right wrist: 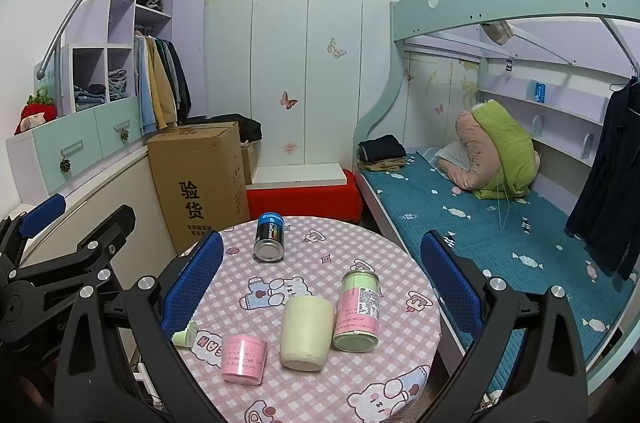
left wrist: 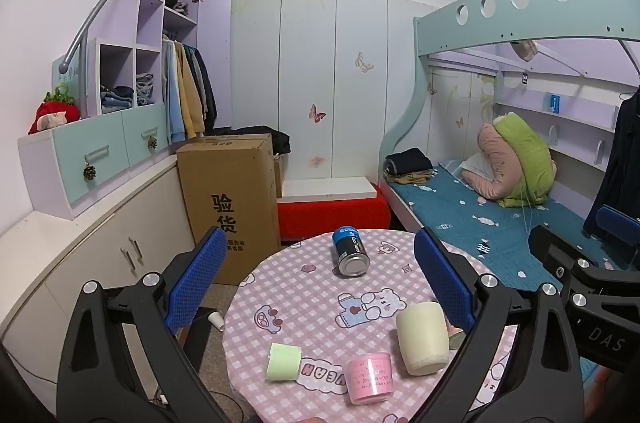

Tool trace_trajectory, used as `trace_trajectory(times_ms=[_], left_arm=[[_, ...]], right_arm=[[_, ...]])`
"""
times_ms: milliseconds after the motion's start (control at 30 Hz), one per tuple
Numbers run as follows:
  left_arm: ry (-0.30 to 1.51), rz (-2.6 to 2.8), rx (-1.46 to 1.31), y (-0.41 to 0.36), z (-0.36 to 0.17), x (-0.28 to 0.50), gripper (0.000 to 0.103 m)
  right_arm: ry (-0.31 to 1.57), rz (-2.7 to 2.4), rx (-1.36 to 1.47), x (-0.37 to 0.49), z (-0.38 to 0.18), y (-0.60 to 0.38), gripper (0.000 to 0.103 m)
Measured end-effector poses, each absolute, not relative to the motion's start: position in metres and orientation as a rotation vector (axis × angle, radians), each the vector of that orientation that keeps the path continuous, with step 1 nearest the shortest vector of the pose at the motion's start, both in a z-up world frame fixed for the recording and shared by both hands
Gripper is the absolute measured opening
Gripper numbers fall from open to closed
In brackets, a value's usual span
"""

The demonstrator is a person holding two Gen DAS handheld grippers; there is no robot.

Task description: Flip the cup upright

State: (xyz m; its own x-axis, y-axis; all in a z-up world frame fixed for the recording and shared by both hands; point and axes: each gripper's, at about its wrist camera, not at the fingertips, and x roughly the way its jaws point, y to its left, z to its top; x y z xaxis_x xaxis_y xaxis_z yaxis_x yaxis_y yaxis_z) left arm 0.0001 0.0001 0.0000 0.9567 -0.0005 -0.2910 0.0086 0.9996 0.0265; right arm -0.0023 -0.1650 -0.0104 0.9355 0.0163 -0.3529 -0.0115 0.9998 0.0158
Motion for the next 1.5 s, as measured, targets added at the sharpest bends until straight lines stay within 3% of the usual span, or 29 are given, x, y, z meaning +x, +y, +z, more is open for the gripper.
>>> trace_trajectory(times_ms=[1500], left_arm=[[0.291,-0.007,0.02,-0.003,-0.005,-0.001,0.095]], right_arm=[[0.352,0.013,0.01,-0.007,-0.001,-0.165,0.095]])
